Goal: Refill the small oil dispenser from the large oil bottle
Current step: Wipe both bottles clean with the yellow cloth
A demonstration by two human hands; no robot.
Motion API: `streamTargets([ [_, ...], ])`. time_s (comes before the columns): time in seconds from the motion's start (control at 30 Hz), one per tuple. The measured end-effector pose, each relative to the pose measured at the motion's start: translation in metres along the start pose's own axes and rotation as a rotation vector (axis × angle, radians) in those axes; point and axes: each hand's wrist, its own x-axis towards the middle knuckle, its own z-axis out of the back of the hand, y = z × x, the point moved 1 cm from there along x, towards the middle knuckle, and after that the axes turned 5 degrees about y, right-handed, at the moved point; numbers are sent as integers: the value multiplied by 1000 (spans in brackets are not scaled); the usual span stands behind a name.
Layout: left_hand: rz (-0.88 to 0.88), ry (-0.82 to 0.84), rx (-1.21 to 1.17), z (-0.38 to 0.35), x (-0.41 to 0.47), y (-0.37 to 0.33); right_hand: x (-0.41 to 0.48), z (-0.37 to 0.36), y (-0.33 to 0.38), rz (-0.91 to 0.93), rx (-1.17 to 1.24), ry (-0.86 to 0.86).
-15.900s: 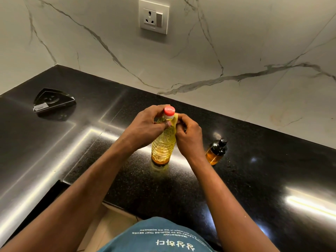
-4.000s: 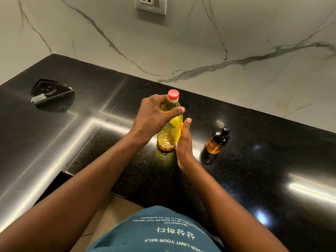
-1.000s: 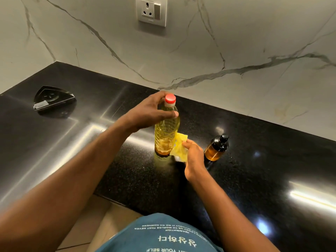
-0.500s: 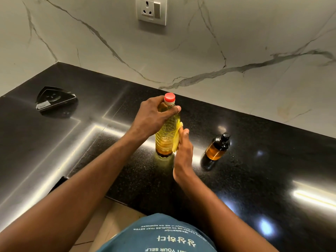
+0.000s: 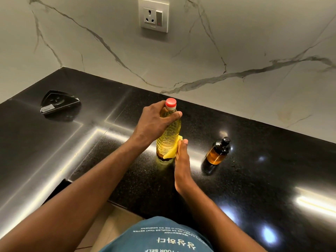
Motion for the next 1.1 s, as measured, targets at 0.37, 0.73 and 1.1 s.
streamTargets([
  [0.37, -11, -15, -8, -2, -2, 3, 28, 8, 2, -61, -206, -9],
  [0.73, -27, -25, -14, 0, -2, 5, 10, -8, 25, 69, -114, -19],
  [1.1, -28, -33, -46, -2, -6, 4, 10, -3, 3, -49, -169, -108],
])
